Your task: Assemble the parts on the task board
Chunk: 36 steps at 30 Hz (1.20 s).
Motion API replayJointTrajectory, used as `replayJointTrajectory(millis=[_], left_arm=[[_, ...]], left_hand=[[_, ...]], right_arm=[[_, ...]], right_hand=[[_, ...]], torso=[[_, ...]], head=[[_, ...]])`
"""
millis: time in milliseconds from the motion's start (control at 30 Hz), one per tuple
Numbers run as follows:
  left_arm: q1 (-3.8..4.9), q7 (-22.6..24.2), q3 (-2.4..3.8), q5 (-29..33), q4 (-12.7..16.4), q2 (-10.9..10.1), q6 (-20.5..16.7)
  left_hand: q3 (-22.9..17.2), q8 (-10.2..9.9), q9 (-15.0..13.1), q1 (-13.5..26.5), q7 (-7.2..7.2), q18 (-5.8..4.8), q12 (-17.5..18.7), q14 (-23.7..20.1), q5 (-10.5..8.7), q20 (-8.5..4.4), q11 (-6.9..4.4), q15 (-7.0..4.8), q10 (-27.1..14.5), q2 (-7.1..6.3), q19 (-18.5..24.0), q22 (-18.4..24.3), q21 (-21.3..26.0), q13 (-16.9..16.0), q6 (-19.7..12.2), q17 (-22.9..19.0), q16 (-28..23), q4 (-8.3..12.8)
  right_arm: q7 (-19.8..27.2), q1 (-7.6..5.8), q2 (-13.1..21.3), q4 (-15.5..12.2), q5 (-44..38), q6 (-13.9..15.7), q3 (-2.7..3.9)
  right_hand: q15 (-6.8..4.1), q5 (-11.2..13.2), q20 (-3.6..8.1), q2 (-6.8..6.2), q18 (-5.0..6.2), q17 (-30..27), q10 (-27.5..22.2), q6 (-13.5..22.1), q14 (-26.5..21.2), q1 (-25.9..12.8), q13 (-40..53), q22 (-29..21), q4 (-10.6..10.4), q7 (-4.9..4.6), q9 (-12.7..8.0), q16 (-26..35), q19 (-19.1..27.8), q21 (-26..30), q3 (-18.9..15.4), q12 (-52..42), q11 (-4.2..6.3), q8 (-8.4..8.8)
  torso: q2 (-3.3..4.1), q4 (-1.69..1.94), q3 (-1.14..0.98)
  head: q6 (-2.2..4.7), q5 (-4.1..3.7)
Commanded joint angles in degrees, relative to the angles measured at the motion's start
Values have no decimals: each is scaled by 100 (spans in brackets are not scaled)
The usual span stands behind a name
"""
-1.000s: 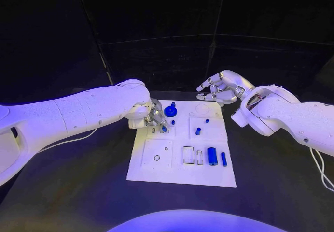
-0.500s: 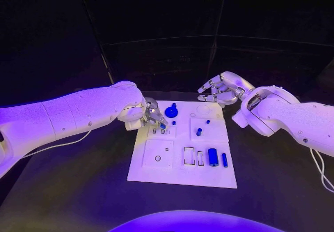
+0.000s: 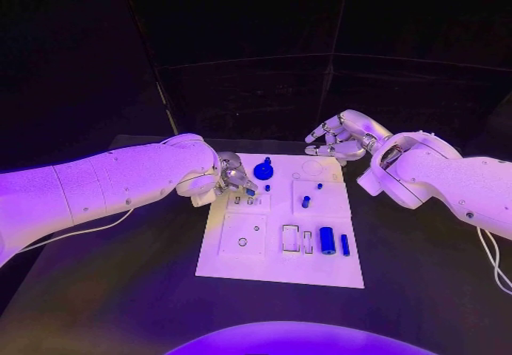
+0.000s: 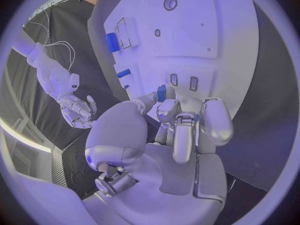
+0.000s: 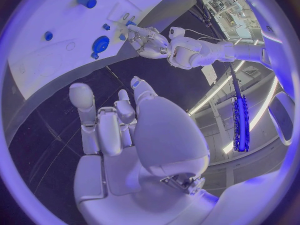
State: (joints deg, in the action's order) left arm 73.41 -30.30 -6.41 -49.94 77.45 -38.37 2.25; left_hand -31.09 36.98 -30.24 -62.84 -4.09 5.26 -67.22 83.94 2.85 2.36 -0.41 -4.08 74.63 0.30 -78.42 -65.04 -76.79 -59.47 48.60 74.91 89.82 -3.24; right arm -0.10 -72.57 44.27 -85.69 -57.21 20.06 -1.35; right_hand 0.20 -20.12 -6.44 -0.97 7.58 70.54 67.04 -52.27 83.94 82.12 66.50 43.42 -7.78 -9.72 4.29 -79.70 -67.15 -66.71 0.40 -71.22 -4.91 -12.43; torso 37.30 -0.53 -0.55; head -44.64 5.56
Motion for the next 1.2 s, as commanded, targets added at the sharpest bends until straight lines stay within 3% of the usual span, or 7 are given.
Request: replayJointTrajectory(millis=[33,167,300,500,1200], left_arm=[[-32,223,2,-403,24,10,-349],[-88,165,1,-561,21,47,-326],[-122,68,1,-680,7,75,-225],[-139,-21,1,-729,-13,89,97],[-160,-204,-1,-744,-71,136,341]], left_hand=[[-890,44,-13,-39,11,-27,39,606,8,11,-1,17,-42,0,-44,-18,-34,36,-37,1509,18,866],[-895,47,-17,-41,12,-27,50,606,7,10,-1,16,-48,-7,-44,-19,-34,50,-39,1509,18,870],[-897,49,-19,-42,12,-27,56,606,7,10,-1,16,-52,-9,-43,-18,-33,58,-40,1509,18,872],[-906,56,-27,-47,13,-22,118,606,7,10,-2,15,-92,-20,-32,7,-20,138,-42,1509,18,879],[-931,74,-44,-57,15,-26,108,606,10,9,-5,14,-77,-29,-41,-13,-30,124,-40,1509,18,891]], right_arm=[[29,-9,0,-1,13,-20,3],[45,-9,-4,8,13,-9,2],[52,-8,-8,17,13,-8,2],[60,-8,-14,32,13,-5,1],[85,-6,-50,75,5,-9,0]], right_hand=[[22,-13,-5,9,95,-9,-28,54,13,24,-5,-5,-35,2,-7,5,47,20,13,-25,8,-24],[22,-13,-5,9,95,-9,-28,54,13,24,-5,-5,-35,2,-7,5,47,20,13,-25,8,-24],[22,-13,-5,11,97,-7,-28,54,14,19,-8,-16,-49,4,-6,3,49,27,12,-29,10,-34],[22,-13,-5,11,97,-7,-28,54,14,19,-8,-16,-49,4,-6,3,49,27,12,-29,10,-34],[22,-20,-5,16,97,-7,-15,55,14,21,1,-19,-56,6,-5,4,49,30,16,-41,11,-42]], torso=[[8,-13,1],[14,-21,8],[13,-24,2],[12,-16,4],[9,-22,2]], head=[[-4,10],[-14,4],[-25,6],[-22,6],[-38,57]])
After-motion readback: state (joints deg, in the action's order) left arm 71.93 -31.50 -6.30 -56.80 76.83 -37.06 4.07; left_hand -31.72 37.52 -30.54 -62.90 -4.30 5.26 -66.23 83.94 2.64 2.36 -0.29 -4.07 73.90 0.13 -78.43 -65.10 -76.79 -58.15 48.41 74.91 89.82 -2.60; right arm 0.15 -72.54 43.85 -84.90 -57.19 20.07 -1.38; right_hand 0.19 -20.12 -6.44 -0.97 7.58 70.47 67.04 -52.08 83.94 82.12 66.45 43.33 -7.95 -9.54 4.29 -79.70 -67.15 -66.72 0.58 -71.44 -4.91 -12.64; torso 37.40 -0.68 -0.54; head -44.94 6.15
